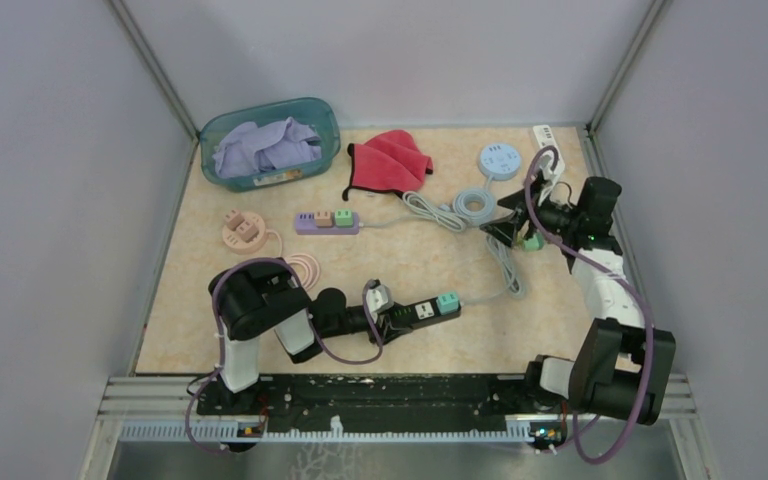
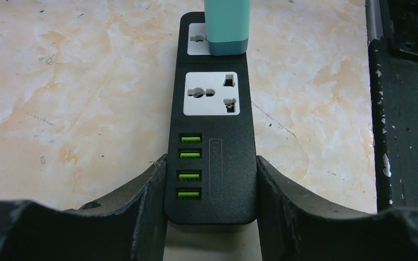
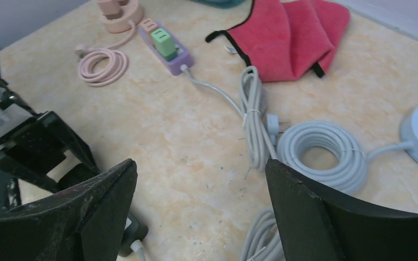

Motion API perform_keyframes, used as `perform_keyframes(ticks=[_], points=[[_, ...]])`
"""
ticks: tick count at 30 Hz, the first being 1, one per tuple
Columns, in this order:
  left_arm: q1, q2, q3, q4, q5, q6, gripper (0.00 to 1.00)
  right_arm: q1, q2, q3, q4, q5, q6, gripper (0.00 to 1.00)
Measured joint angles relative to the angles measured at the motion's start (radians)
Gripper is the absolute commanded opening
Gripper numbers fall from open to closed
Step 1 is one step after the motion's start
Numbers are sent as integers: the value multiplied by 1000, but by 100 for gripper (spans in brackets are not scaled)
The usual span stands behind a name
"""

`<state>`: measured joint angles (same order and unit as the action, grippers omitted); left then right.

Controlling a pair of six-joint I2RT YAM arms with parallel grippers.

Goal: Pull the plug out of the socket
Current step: Place the plug at the center of the board, then remove the plug from the socket.

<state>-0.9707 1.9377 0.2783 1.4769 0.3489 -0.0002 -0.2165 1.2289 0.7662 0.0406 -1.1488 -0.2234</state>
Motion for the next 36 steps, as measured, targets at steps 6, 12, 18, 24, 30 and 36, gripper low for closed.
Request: perform_keyframes(ticks=[6,12,18,24,30,36], points=[[0,0,7,-7,2,-3,1,0,-3,-2,-12,-170,-34,99],[0,0,14,-15,8,-6,1,5,-3,4,-223,-283,-258,99],[0,0,16,-17,10,-7,1,27,-1,10,-517,-343,-599,99],[0,0,17,-19,11,-7,1,119,16,10,-629,-307,-768,99],[0,0,19,-21,11,-7,1,204,92,27,-800,-207,-1019,99],[0,0,26,-29,12,-7,1,320,153,29,-903,-71,-1197,95]])
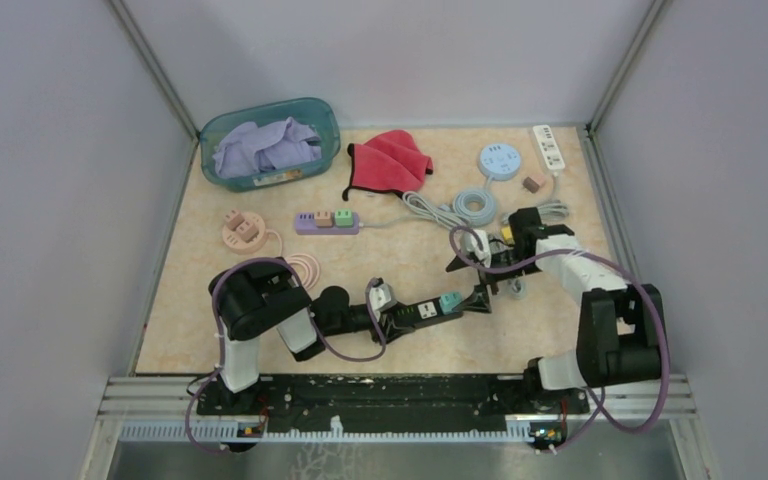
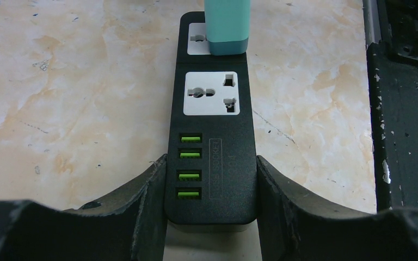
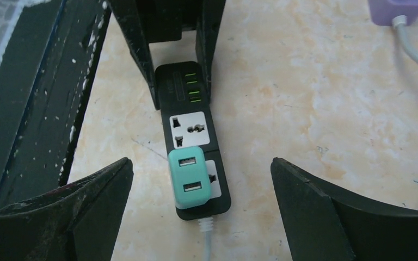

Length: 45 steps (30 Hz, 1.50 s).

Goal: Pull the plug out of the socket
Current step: Remove the plug from the socket.

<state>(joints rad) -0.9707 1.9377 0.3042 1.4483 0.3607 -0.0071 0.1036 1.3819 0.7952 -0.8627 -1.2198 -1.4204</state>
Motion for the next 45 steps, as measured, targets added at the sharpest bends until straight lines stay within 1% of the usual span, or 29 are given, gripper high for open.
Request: perform_keyframes(ticks=[2,7,10,12,14,15,16,17,19,21,22,23,24,25,34,37,40,41,45], points=[[0,0,1,-2,0,0,1,42,7,0,-2,51,-27,90],[0,0,2,-4,0,0,1,126,17,0,18,151,-34,76],[0,0,2,-4,0,0,2,169,44,0,30,211,-34,66],[0,0,2,-4,0,0,3,189,64,0,28,242,-36,56],[0,0,2,-4,-1,0,5,204,78,1,27,270,-39,39],[0,0,2,-4,-1,-1,8,210,82,4,24,282,-44,30],[0,0,2,-4,-1,-1,13,216,85,8,25,292,-44,22],[0,0,2,-4,-1,-1,20,223,87,13,27,304,-43,17],[0,0,2,-4,-3,-1,41,229,89,23,21,319,-38,10],[0,-2,2,-6,-8,-5,59,235,92,30,16,327,-31,5],[0,-5,2,-11,-10,-8,72,235,93,33,15,329,-29,2],[0,-11,2,-17,-12,-13,80,237,94,37,10,331,-28,0],[0,-19,2,-23,-15,-21,93,237,95,40,5,330,-28,0],[0,-34,2,-30,-21,-30,99,239,95,42,6,333,-29,0],[0,-272,-17,-51,-82,-45,100,257,93,45,32,333,-14,0],[0,-312,-17,-57,-80,-54,100,270,82,43,59,332,2,0],[0,-314,-17,-67,-56,-68,100,276,68,43,76,325,14,0],[0,-310,-16,-70,-47,-71,99,277,65,43,81,322,19,0],[0,-266,8,-109,-27,-63,88,285,63,43,94,317,37,0]])
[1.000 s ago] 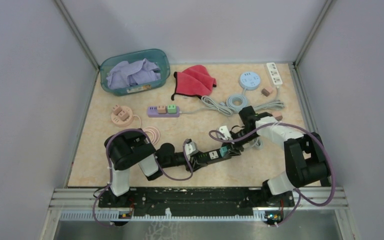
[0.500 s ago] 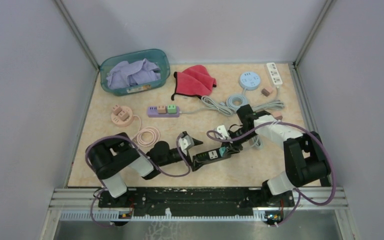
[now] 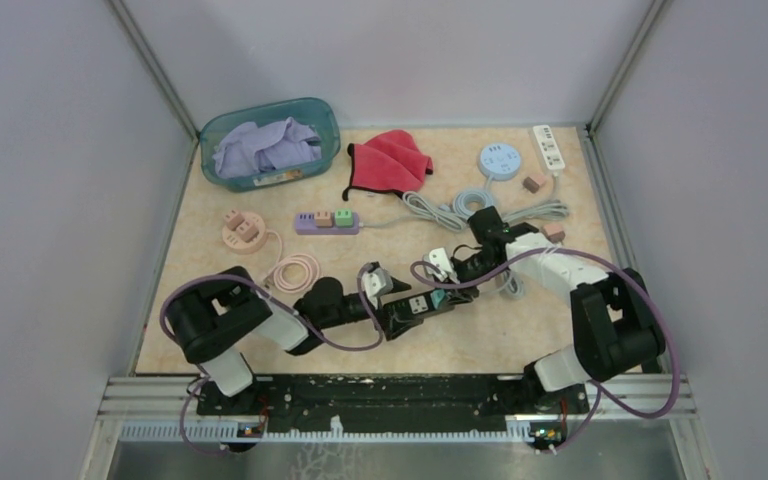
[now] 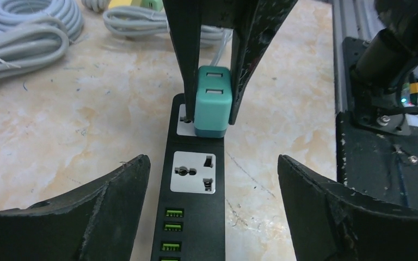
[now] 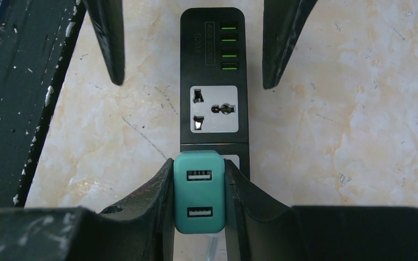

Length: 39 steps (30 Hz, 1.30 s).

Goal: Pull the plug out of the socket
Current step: Remove the plug from the socket.

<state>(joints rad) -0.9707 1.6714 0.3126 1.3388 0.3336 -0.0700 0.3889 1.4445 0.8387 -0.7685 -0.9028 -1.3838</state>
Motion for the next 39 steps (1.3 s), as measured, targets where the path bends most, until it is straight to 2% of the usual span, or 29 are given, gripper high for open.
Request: perform_keyframes(ticks=[3,8,13,18,22,25,29,35,39], points=[[0,27,42,-86,-5,35,81,10,0,-1,16,1,21,0],[0,51,154,-293,-32,122,79,37,0,-1,62,9,69,0],[-5,59,185,-404,-53,190,74,48,0,-1,88,21,102,0],[-5,86,195,-477,-73,225,49,48,0,-1,96,26,113,0],[-5,104,229,-520,-71,242,14,48,0,-1,99,55,117,0],[-8,109,238,-532,-70,249,2,48,0,-1,111,68,146,0],[-8,111,245,-539,-64,258,0,48,0,-1,126,72,193,0],[-8,116,257,-558,-52,277,0,51,-1,-25,149,37,175,0],[-4,116,259,-563,-44,282,0,52,-8,-34,188,45,246,0]])
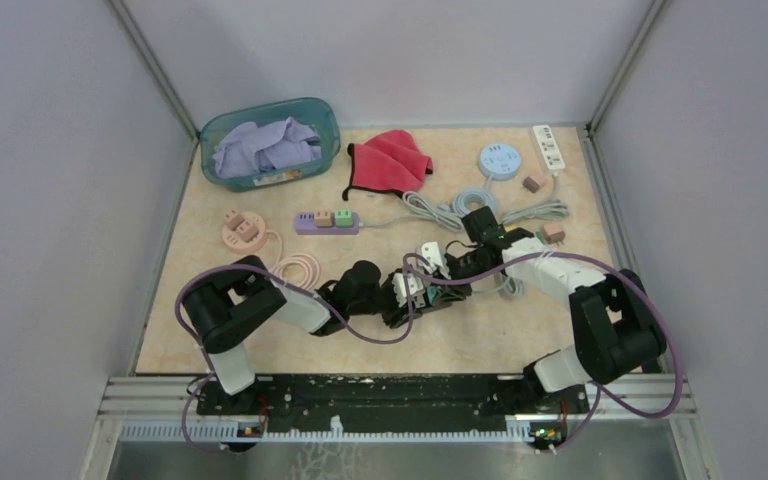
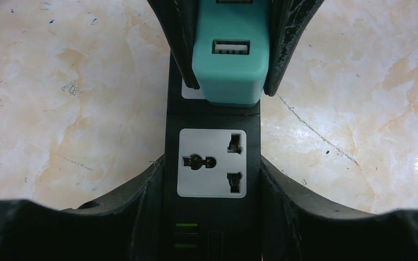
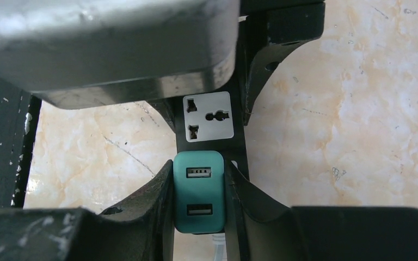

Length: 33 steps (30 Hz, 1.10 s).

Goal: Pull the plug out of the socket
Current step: Remove the plug from the socket.

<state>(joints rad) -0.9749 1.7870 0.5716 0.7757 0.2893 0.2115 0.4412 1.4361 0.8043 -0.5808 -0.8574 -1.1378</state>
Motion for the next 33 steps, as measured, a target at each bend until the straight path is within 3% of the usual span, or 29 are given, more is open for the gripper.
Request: perform_keyframes(ticks=[7,17,21,28,33], points=[[-1,5,5,3,2,-1,0,-40,0,2,-26,-18,-25,0],[-7,17,18,4,3,2,0,-35,0,2,-127,-45,-269,0],[-7,16,18,2,4,4,0,-23,-2,4,-102,-36,-211,0],[2,16,18,3,4,1,0,1,-17,3,14,66,71,0],[4,18,19,7,5,2,0,-25,-19,4,6,53,63,0]])
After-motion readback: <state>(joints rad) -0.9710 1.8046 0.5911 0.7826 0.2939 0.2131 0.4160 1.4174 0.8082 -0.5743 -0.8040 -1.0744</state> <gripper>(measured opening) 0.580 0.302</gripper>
